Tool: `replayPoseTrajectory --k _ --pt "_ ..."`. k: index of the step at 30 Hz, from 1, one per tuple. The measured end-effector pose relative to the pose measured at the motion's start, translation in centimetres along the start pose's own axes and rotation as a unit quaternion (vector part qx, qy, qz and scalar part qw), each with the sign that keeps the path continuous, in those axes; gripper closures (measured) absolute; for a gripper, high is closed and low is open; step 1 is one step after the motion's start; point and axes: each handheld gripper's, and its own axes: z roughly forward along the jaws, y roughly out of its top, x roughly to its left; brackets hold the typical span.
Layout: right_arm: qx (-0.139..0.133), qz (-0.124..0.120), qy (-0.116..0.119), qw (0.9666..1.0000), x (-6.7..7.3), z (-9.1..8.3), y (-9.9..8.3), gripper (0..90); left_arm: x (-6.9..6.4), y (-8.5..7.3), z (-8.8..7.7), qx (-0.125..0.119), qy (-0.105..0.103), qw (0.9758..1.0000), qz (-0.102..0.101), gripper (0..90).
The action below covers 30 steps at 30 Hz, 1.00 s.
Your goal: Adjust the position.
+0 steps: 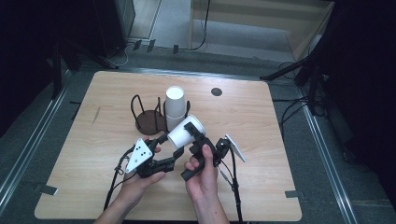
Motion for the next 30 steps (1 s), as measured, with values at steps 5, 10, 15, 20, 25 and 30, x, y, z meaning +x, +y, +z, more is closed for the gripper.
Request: replayPoseTrajectory --k 5,10,15,20,25,30 --pt "-0.016 -0.050 -0.002 0.9986 0.6 -0.4 0.3 29.8 0.3 0.3 -0.1 0.029 0.004 0.9995 -0.010 21.5" --pt "-0.032 -0.109 -0.013 0.9935 0.9 -0.6 0.5 29.7 0.6 0.5 -0.2 0.056 0.008 0.9982 -0.020 15.8" --pt "-0.049 -0.160 -0.019 0.9857 1.2 -0.7 0.6 29.7 0.8 0.5 -0.3 0.067 0.012 0.9974 -0.025 14.1" --pt "-0.061 -0.207 -0.027 0.9761 1.5 -0.8 0.6 29.9 1.0 0.5 -0.5 0.071 0.014 0.9971 -0.025 13.7" --pt "-0.075 -0.258 -0.037 0.9626 1.7 -1.0 0.8 29.7 1.2 0.5 -0.6 0.075 0.017 0.9968 -0.026 13.6" --pt "-0.083 -0.292 -0.044 0.9520 1.8 -1.0 0.9 29.7 1.3 0.5 -0.7 0.077 0.019 0.9965 -0.025 13.5"
